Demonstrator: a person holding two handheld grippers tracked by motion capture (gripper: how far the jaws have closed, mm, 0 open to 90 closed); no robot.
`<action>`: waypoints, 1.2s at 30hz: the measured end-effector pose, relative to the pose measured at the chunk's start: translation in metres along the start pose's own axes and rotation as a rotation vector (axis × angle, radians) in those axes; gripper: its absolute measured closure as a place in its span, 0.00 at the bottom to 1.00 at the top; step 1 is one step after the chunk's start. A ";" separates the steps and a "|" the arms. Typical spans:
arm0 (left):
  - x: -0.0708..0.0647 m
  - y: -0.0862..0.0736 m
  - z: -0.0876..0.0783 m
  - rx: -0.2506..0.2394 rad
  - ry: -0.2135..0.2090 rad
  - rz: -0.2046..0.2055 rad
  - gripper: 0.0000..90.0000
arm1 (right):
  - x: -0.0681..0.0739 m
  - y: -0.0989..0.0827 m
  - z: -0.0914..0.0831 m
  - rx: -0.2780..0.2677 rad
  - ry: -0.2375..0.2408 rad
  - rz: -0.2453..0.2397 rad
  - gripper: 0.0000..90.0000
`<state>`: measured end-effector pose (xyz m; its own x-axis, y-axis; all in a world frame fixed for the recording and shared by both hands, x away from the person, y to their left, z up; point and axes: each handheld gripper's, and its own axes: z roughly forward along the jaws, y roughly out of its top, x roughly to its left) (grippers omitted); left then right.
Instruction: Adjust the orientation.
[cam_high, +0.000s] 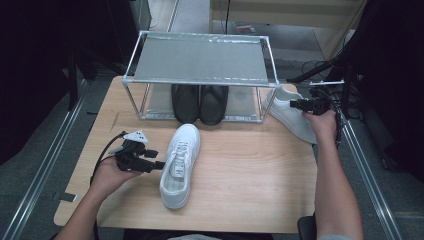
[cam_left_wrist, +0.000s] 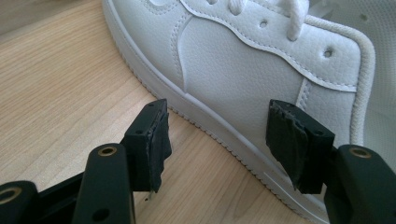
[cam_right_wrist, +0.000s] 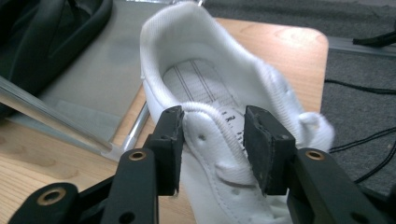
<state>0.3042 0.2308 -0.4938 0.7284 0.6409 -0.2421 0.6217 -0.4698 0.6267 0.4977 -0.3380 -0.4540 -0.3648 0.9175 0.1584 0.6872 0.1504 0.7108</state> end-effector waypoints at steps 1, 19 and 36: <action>0.000 0.000 0.000 0.000 0.000 0.000 0.44 | 0.002 -0.002 0.002 -0.001 -0.004 -0.006 0.61; 0.001 0.000 0.000 0.004 0.001 0.001 0.44 | 0.010 -0.021 0.017 -0.073 -0.014 -0.038 0.64; 0.002 0.000 -0.002 -0.017 -0.001 -0.013 0.44 | 0.011 -0.024 -0.001 -0.038 -0.041 0.130 0.82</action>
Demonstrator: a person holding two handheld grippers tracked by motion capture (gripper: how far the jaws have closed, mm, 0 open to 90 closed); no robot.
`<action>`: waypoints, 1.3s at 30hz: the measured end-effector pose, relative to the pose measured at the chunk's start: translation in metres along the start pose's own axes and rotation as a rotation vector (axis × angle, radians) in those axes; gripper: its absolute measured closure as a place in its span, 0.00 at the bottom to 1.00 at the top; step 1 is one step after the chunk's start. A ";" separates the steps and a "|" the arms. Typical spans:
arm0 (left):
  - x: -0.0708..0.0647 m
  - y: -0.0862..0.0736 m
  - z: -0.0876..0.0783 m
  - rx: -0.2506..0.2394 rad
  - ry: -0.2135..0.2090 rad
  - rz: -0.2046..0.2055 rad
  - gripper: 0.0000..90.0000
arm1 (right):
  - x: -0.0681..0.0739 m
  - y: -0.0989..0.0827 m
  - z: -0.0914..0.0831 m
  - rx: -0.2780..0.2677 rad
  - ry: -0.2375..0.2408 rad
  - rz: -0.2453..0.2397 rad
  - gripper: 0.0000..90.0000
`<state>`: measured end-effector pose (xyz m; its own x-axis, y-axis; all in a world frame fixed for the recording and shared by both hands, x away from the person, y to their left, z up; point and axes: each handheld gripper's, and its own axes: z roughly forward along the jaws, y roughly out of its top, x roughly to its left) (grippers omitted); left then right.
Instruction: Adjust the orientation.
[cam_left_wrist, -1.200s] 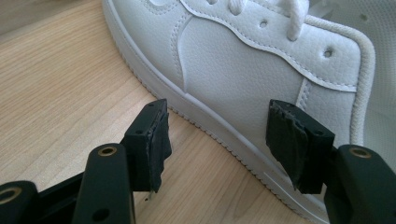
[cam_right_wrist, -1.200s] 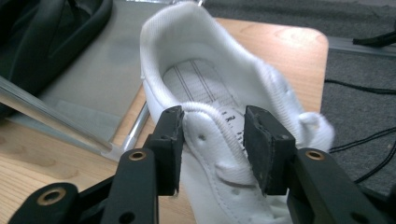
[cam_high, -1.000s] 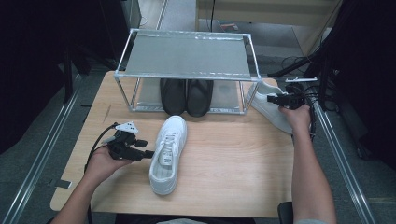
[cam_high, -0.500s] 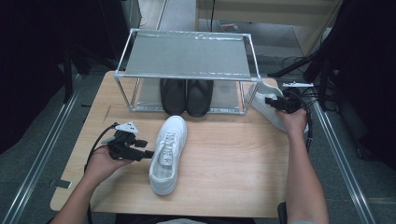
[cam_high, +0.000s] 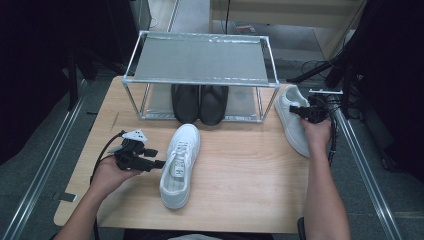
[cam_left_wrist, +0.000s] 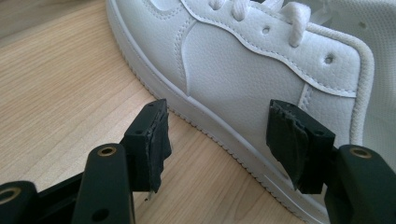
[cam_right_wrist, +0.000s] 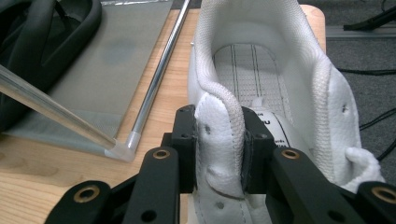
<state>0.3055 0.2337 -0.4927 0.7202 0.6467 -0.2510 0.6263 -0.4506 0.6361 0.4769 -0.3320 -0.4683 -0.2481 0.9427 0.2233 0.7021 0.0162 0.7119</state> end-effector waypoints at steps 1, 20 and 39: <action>0.001 0.000 -0.001 -0.001 -0.001 0.003 0.44 | 0.000 0.000 -0.001 0.002 0.001 0.000 0.82; 0.005 0.010 -0.007 -0.062 -0.009 0.006 0.44 | 0.007 -0.015 -0.044 -0.022 0.000 0.023 0.82; 0.009 0.031 0.002 -0.064 -0.042 0.032 0.44 | 0.048 -0.061 -0.101 -0.022 0.002 -0.070 0.83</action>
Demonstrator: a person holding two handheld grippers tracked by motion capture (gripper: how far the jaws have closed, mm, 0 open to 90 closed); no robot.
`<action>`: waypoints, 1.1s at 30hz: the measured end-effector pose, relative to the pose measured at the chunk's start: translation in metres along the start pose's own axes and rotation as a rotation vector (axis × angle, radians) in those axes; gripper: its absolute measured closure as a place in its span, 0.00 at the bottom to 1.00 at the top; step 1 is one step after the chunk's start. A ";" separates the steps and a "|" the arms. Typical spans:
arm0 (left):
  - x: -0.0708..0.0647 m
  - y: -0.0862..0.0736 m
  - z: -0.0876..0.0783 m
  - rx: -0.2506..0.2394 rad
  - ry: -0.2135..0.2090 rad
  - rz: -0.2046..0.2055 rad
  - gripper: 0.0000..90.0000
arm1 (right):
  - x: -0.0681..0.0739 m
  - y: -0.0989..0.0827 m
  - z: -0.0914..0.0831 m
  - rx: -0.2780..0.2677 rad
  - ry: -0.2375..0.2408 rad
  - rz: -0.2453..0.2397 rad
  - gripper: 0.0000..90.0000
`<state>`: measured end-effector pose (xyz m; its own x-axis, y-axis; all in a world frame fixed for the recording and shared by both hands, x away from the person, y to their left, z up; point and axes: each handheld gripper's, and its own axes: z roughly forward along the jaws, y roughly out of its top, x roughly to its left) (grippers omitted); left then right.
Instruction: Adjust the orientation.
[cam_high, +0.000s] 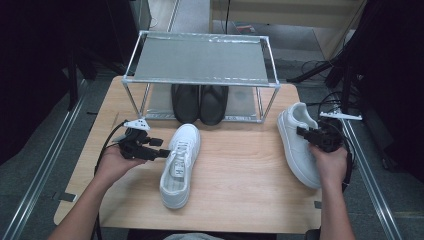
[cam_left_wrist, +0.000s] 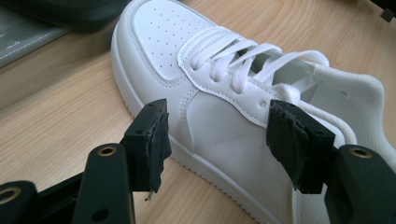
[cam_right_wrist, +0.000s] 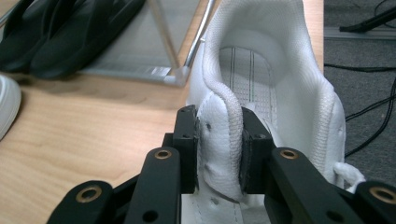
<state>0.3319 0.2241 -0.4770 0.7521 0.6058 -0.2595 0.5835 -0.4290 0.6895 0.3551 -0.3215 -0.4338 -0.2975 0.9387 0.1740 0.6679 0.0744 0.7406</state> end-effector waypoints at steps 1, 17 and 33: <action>0.000 0.001 0.001 0.005 -0.003 -0.001 0.44 | 0.004 -0.002 -0.002 0.001 0.007 -0.008 0.83; 0.003 0.002 0.006 0.021 -0.010 -0.006 0.44 | 0.064 -0.018 -0.004 0.060 0.121 -0.130 0.84; 0.003 0.001 0.007 0.027 -0.005 -0.011 0.44 | 0.137 -0.022 0.032 0.125 0.283 -0.251 0.86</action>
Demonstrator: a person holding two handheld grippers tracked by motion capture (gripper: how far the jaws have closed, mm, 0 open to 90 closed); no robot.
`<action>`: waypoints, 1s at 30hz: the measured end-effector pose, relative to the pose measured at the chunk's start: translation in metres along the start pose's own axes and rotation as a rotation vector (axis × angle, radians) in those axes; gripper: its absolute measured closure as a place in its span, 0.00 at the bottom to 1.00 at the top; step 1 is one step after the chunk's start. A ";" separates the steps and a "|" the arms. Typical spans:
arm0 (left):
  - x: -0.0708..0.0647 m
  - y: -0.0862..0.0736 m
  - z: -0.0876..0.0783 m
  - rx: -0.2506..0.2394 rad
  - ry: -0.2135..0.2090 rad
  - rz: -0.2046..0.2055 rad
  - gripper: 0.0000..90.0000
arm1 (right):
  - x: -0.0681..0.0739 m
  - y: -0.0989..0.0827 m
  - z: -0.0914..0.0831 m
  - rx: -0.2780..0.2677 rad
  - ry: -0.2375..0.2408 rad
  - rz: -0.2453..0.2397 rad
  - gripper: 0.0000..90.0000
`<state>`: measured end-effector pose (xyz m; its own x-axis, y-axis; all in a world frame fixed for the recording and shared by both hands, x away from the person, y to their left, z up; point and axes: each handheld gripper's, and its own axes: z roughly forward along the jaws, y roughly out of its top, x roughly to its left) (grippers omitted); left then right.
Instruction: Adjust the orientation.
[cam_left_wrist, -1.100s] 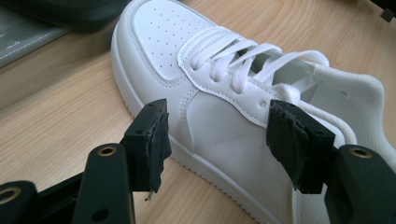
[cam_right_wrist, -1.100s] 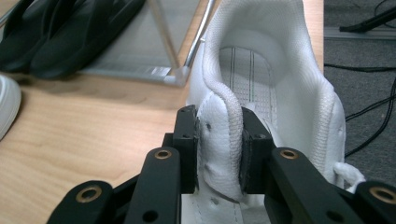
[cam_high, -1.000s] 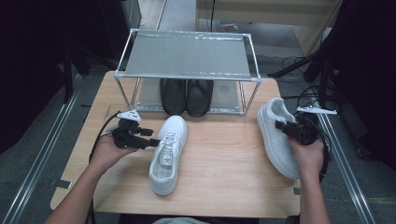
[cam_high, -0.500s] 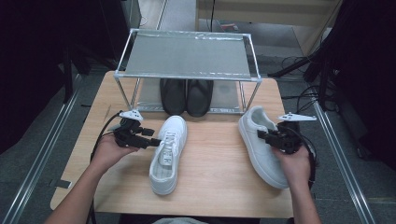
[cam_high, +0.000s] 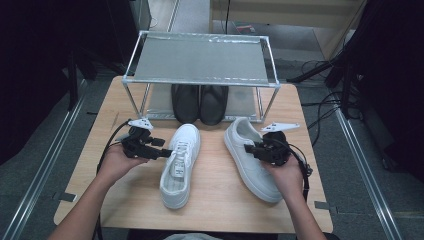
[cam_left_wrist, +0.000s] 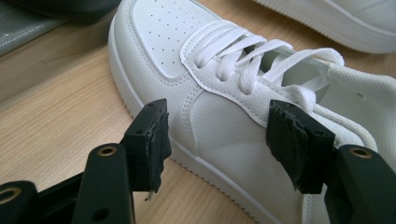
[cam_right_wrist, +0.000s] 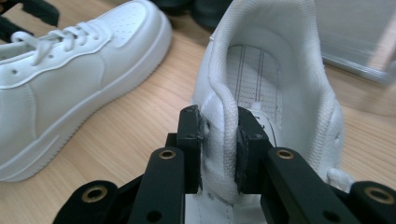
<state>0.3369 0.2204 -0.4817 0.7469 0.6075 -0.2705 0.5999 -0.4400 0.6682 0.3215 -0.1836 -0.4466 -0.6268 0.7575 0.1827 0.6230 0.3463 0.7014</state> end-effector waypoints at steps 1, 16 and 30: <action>0.000 0.000 0.000 0.001 -0.002 0.000 0.44 | 0.003 0.001 0.004 0.005 0.011 -0.004 0.86; 0.000 0.000 0.000 0.006 0.002 -0.002 0.44 | 0.018 -0.003 0.031 -0.017 0.126 -0.005 0.83; 0.000 -0.001 0.000 0.011 0.006 0.005 0.43 | 0.028 -0.014 -0.008 -0.080 0.103 -0.042 1.00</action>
<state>0.3363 0.2206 -0.4823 0.7482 0.6092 -0.2627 0.5993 -0.4507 0.6616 0.2913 -0.1723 -0.4458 -0.6988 0.6808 0.2195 0.5585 0.3276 0.7620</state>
